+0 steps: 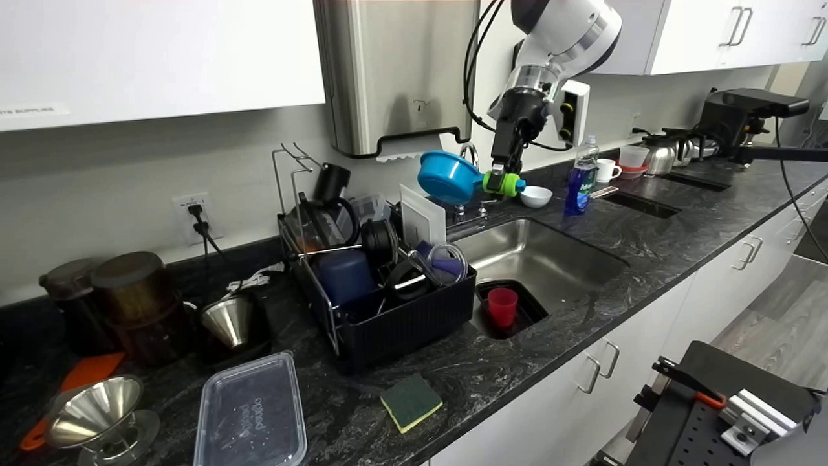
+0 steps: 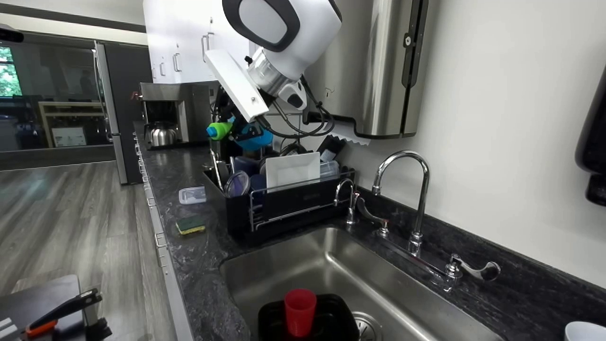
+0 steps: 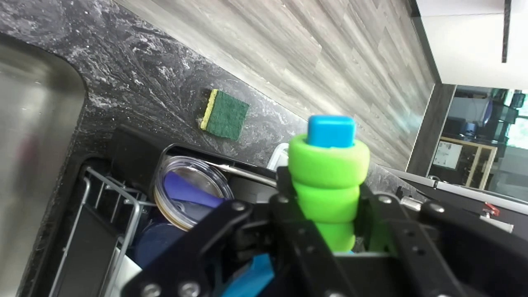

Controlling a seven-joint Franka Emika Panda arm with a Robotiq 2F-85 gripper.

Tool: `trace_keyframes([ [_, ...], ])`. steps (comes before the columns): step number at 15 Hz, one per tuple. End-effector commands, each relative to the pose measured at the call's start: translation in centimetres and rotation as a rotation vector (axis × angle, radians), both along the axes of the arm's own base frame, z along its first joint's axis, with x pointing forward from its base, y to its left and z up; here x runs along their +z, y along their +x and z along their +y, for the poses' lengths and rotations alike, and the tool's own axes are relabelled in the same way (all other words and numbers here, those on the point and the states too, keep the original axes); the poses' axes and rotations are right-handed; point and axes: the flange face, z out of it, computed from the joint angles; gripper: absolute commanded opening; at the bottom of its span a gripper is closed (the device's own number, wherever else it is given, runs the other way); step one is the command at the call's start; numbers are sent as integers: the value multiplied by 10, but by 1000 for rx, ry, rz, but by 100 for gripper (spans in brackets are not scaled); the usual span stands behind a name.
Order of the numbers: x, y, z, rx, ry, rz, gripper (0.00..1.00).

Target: Take the blue pan out of the sink and put it in the dish rack

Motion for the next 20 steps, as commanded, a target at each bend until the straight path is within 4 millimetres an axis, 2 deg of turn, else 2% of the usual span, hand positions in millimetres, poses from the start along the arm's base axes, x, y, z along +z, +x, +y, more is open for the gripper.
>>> trace_keyframes([
  [1, 1, 0, 0, 1, 0, 1, 32],
  [4, 0, 0, 0, 1, 0, 1, 32],
  [5, 0, -1, 1, -14, 1, -1, 8],
  [7, -6, -5, 11, -37, 32, 4, 8],
  [13, -35, -28, 76, -144, 251, 36, 8],
  [15, -38, -35, 89, -186, 294, 25, 8],
  [17, -37, -42, 95, -225, 324, 7, 8],
  [20, -32, -50, 90, -286, 353, -26, 8],
])
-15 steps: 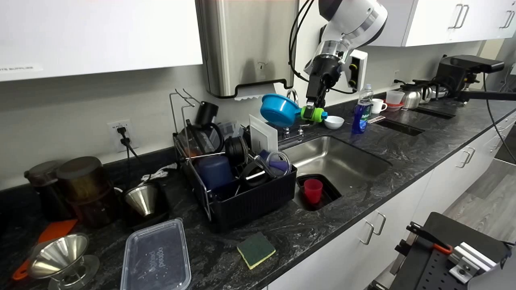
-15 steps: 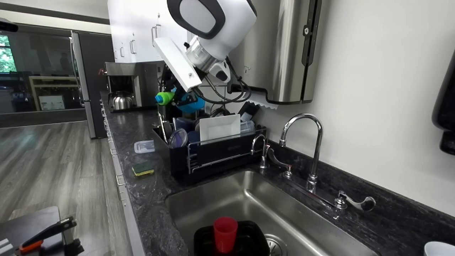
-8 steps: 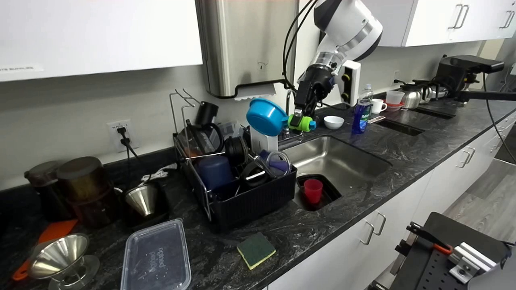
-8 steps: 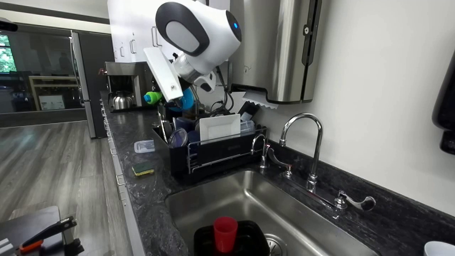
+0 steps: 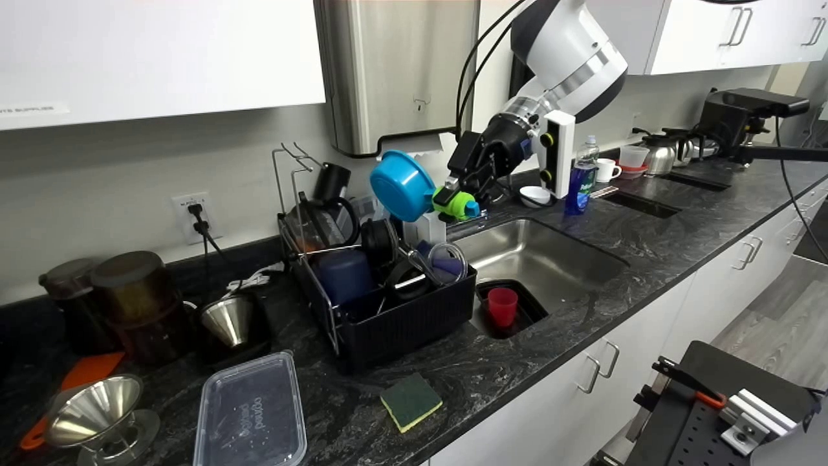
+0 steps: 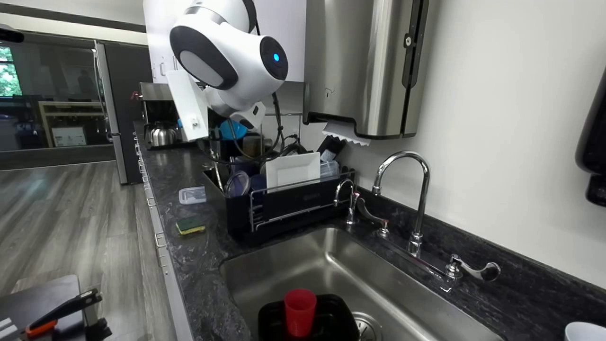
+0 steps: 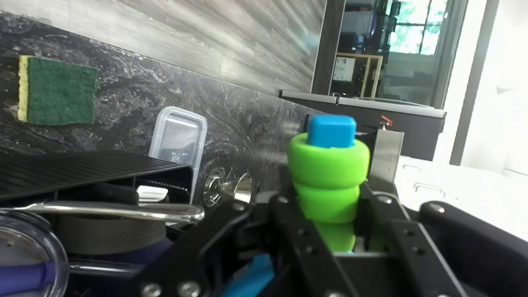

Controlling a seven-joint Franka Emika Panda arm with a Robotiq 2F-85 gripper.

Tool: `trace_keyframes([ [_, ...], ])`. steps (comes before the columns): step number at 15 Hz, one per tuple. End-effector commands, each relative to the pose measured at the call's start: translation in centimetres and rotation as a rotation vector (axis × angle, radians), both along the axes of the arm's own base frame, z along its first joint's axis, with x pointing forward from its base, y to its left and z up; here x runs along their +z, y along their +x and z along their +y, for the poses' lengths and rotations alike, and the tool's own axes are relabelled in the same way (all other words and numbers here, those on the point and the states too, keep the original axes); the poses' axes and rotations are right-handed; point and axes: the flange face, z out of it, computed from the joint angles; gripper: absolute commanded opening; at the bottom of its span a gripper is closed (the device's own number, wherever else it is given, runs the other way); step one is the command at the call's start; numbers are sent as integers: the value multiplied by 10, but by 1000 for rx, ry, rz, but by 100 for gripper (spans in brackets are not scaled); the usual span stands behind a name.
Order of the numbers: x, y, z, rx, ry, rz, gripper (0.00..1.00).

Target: Take the blue pan out of the sink and put it in the dish rack

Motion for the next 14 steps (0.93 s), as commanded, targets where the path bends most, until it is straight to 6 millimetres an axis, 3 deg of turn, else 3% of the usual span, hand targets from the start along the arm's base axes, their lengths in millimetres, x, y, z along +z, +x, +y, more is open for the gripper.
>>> trace_keyframes([
  [1, 4, -13, -9, -100, 17, -45, 8],
  [14, -35, 14, -50, -332, 119, 37, 8],
])
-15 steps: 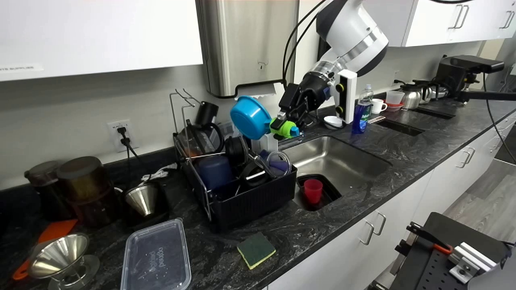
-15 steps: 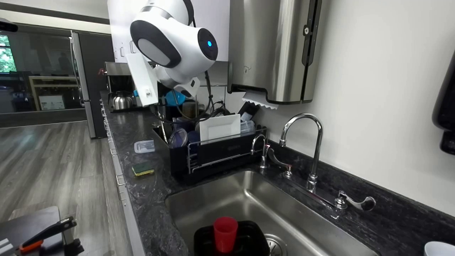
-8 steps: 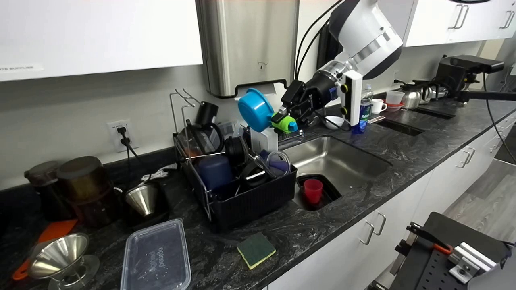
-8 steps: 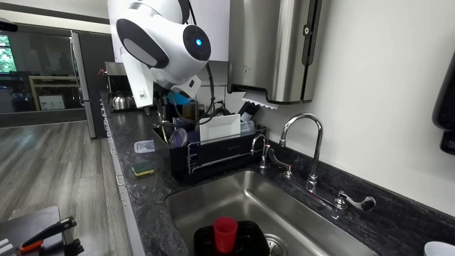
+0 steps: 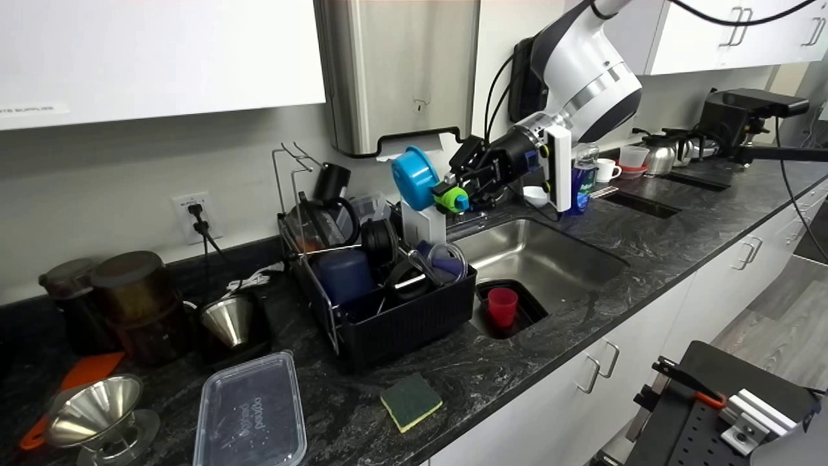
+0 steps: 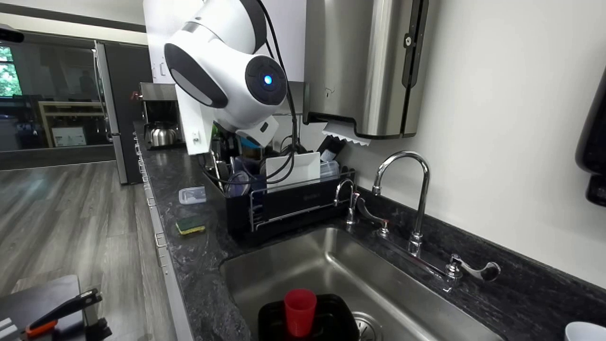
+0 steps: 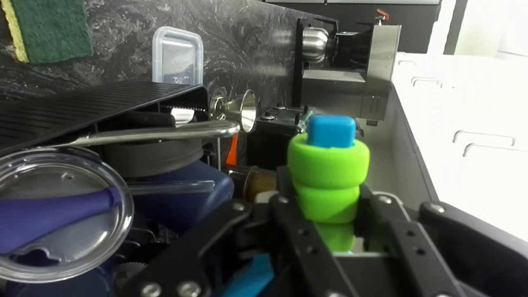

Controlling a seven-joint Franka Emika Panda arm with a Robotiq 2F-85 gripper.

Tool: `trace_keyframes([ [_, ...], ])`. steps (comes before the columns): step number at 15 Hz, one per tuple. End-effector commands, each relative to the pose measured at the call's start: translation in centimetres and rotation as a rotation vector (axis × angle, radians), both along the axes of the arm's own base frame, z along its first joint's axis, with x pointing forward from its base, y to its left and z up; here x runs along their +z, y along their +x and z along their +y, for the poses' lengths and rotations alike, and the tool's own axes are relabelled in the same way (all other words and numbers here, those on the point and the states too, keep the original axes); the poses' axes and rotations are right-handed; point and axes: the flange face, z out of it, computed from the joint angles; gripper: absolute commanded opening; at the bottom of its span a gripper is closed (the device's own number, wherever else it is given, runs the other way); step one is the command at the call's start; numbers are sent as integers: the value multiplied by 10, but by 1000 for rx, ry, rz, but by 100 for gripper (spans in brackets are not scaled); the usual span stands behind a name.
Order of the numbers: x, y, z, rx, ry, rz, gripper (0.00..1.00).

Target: Take the blue pan out of the sink and put it in the dish rack

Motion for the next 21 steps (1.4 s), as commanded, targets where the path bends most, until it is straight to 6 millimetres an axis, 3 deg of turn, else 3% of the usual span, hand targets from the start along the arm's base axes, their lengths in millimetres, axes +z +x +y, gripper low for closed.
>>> trace_keyframes([
  [1, -13, 14, -10, -59, 46, 40, 8],
  [9, -47, 37, -16, -187, 94, 223, 8],
  [21, -57, 50, 0, -165, 132, 308, 8],
])
